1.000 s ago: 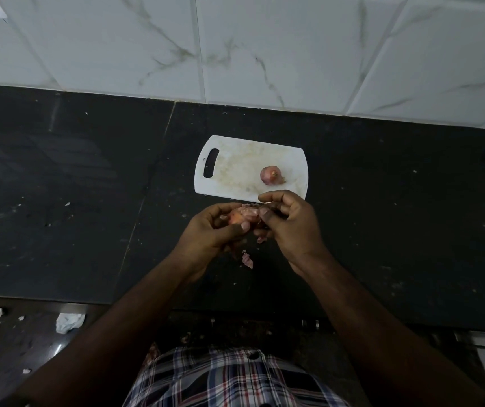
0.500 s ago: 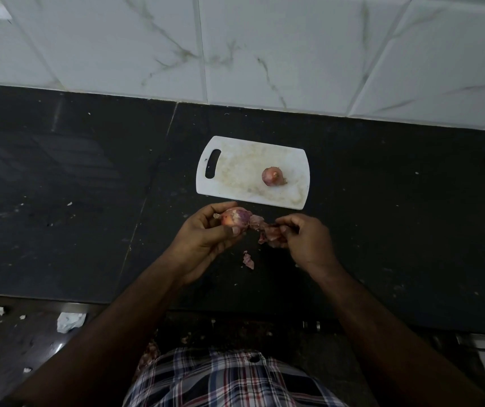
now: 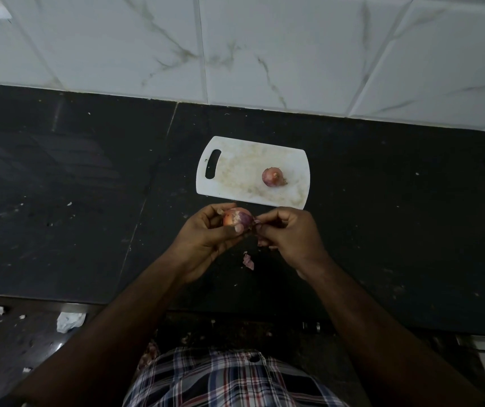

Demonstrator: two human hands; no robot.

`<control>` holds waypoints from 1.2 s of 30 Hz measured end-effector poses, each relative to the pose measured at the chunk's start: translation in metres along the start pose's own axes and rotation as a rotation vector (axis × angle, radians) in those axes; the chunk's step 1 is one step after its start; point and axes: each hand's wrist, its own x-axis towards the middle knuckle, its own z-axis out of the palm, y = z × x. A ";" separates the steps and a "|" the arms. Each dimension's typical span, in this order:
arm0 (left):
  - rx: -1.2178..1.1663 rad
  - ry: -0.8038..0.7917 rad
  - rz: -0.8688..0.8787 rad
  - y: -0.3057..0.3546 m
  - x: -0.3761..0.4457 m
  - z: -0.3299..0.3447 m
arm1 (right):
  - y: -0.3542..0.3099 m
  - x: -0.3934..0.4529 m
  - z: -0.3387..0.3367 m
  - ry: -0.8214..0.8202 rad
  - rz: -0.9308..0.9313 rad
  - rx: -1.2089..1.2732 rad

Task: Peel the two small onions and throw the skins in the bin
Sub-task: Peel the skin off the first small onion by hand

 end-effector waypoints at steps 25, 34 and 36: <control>0.221 -0.085 0.051 -0.002 0.002 -0.007 | -0.022 0.003 0.000 -0.111 0.158 0.256; 0.221 -0.123 0.108 -0.006 0.005 -0.002 | -0.015 0.004 0.007 -0.100 0.031 0.083; 0.218 -0.097 0.136 -0.004 0.006 0.000 | -0.013 0.003 0.012 -0.046 0.003 0.095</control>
